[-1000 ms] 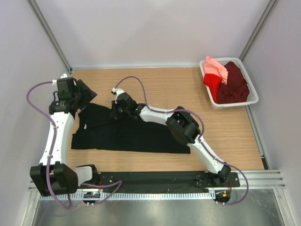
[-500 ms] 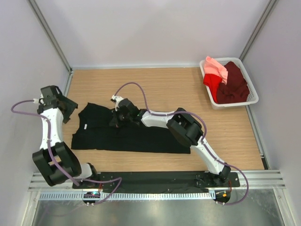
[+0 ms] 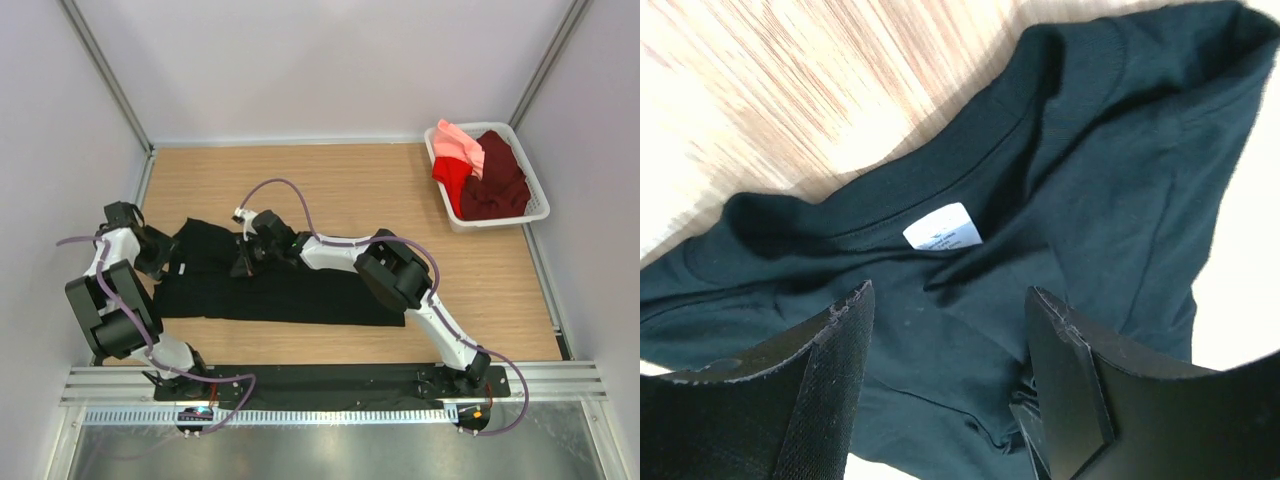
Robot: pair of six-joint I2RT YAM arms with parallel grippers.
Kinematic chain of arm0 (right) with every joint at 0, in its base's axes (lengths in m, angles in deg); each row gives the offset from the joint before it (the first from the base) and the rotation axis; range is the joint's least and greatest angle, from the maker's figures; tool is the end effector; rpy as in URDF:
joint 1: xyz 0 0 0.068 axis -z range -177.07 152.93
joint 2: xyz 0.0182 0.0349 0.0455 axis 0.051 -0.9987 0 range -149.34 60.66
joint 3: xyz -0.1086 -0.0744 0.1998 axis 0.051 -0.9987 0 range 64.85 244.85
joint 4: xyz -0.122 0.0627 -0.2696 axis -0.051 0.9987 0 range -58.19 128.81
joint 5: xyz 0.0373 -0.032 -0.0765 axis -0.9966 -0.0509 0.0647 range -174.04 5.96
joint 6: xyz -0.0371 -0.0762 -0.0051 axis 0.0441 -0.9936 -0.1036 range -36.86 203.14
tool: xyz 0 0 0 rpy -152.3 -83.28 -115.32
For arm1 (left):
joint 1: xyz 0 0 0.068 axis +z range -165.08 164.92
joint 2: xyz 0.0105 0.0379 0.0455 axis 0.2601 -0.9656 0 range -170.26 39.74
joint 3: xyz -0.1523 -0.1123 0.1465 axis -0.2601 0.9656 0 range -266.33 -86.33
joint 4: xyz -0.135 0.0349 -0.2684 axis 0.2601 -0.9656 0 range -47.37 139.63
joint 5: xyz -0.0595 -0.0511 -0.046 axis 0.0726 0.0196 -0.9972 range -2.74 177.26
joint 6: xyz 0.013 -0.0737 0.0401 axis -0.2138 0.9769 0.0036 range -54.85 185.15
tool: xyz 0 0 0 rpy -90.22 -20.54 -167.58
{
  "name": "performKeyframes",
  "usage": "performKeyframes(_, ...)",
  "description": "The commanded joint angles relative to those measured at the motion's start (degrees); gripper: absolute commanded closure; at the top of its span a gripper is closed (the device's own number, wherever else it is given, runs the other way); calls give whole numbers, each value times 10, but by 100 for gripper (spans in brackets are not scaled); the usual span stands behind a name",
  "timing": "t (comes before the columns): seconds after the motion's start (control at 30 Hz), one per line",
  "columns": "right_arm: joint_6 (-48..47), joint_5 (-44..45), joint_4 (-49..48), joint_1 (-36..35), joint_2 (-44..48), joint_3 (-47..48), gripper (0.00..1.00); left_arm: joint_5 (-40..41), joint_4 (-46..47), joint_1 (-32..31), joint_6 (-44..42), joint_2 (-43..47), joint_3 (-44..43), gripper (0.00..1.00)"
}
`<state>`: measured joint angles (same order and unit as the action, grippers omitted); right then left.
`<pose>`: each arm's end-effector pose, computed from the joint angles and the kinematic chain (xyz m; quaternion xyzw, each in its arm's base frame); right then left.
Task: Fold and stack the t-shirts
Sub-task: Fold the tshirt
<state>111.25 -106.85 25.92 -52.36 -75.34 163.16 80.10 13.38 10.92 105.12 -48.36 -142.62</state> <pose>0.3014 0.4860 0.0685 -0.2946 0.8100 0.4461 0.2410 0.3137 0.1426 0.1043 -0.5234 0.8284 -0.0840 0.1811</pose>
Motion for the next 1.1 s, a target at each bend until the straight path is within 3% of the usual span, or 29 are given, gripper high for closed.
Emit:
performKeyframes(0.0, -7, -26, -9, -7, 32, -13, 99, -25, 14, 2, -15, -11, -16, 37)
performKeyframes(0.27, -19, -27, -7, -10, 44, -29, 99, -33, 7, 3, -13, -34, -22, 38)
performKeyframes(0.53, -18, -25, -8, -13, 42, -32, 99, -46, -4, 2, 12, 0, -24, 38)
performKeyframes(0.77, -18, -15, -4, -15, 43, -36, 99, 9, -14, 2, 26, 54, -17, 38)
performKeyframes(1.07, -23, -8, -5, -21, 46, -41, 99, -66, 17, -12, 80, 49, -2, 35)
